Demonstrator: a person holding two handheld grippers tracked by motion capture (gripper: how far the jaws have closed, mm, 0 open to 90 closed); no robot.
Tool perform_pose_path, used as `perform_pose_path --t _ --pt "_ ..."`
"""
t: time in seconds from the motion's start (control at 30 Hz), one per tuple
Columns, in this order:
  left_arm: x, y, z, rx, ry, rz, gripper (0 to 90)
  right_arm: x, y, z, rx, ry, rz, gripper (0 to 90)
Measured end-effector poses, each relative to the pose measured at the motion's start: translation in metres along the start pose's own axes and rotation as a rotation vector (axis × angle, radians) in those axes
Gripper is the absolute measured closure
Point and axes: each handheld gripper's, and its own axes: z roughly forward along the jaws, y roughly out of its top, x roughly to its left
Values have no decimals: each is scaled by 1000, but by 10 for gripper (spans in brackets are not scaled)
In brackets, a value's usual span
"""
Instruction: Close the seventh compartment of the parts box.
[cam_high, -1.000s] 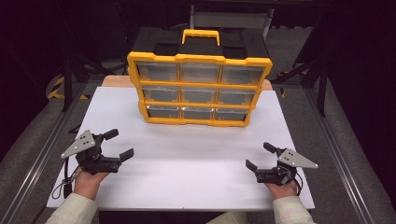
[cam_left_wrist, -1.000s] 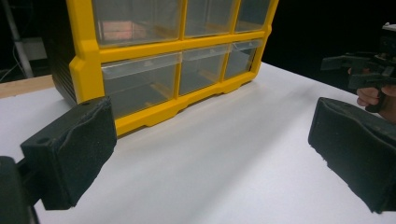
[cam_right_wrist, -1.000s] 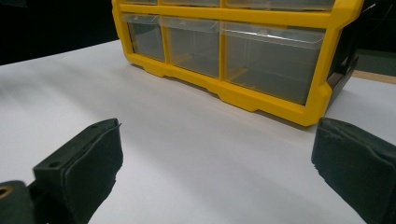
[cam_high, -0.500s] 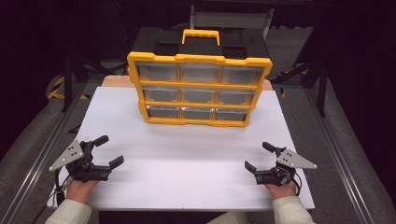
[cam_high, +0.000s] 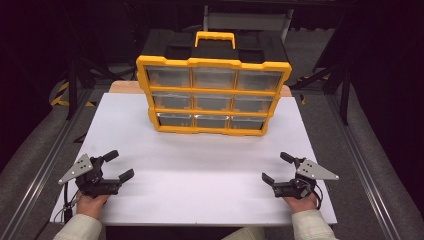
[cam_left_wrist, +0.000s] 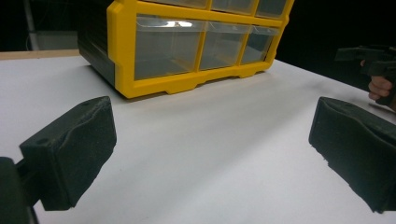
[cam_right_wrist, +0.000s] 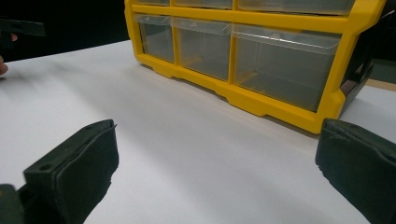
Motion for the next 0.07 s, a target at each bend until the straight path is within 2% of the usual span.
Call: perform_pose_path --t 0.07 --pt "0 0 0 -5 0 -5 14 0 0 0 2 1 5 1"
